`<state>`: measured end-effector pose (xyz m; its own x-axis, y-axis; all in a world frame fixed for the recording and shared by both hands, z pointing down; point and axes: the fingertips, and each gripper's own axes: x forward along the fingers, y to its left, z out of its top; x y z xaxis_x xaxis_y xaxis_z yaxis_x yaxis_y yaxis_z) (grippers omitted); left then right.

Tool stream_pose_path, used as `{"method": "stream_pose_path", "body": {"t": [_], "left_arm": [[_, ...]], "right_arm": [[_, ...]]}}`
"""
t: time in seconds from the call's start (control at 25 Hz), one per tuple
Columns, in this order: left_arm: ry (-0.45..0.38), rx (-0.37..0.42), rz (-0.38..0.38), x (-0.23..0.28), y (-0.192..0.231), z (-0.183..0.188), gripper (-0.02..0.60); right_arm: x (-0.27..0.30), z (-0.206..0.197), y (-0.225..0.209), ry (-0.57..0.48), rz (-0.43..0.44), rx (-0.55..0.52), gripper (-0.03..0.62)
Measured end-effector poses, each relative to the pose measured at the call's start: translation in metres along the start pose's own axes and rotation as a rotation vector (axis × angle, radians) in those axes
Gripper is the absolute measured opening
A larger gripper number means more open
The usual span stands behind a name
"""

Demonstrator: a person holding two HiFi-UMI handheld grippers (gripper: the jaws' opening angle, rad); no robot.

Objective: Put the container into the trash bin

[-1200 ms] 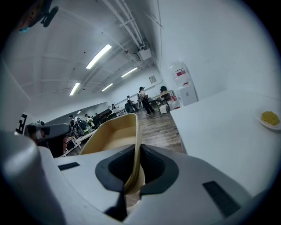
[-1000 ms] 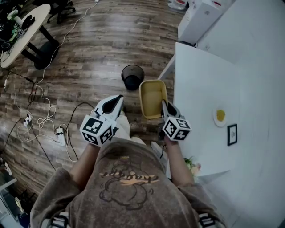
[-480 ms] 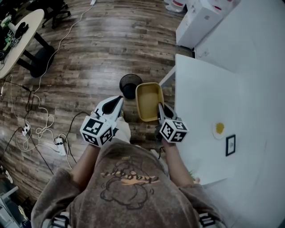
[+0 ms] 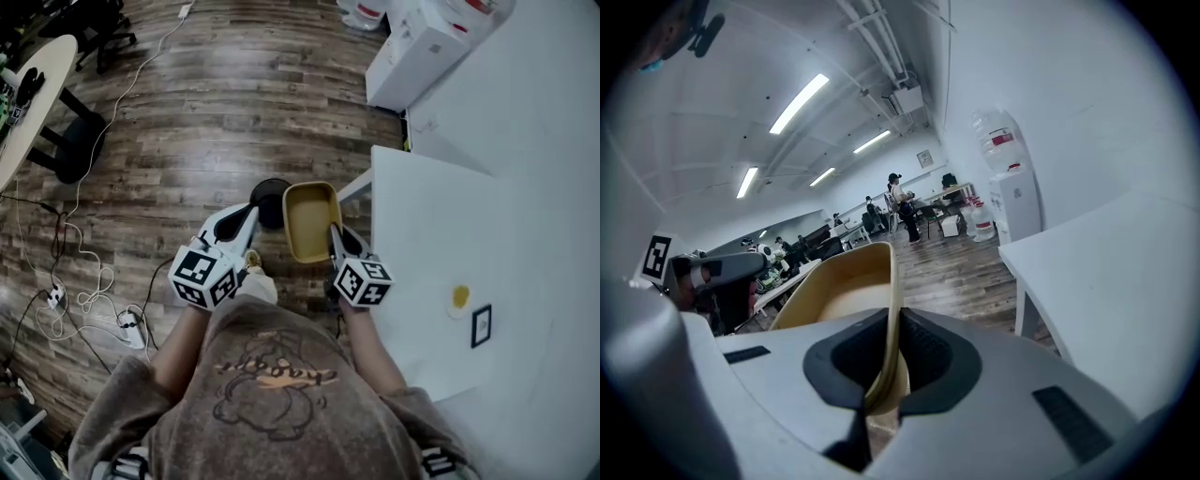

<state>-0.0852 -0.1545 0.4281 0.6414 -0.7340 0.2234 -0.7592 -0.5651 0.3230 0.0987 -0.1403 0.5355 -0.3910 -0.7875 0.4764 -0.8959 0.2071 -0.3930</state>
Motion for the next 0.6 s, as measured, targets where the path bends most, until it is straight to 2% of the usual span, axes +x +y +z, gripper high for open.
{"method": "stream_pose_path", "body": {"t": [0.36,0.6], "left_arm": [[0.039,0.023,-0.065,0.048,0.061,0.040,0.003],[0.057,0.007,-0.072,0.082,0.085,0.044,0.003]], "right_arm": [[0.071,0.051,0.007,-0.025,-0.035,0.019,0.026],[0.107,0.077,-0.005,-0.034,-0.038,0.021,0.026]]}}
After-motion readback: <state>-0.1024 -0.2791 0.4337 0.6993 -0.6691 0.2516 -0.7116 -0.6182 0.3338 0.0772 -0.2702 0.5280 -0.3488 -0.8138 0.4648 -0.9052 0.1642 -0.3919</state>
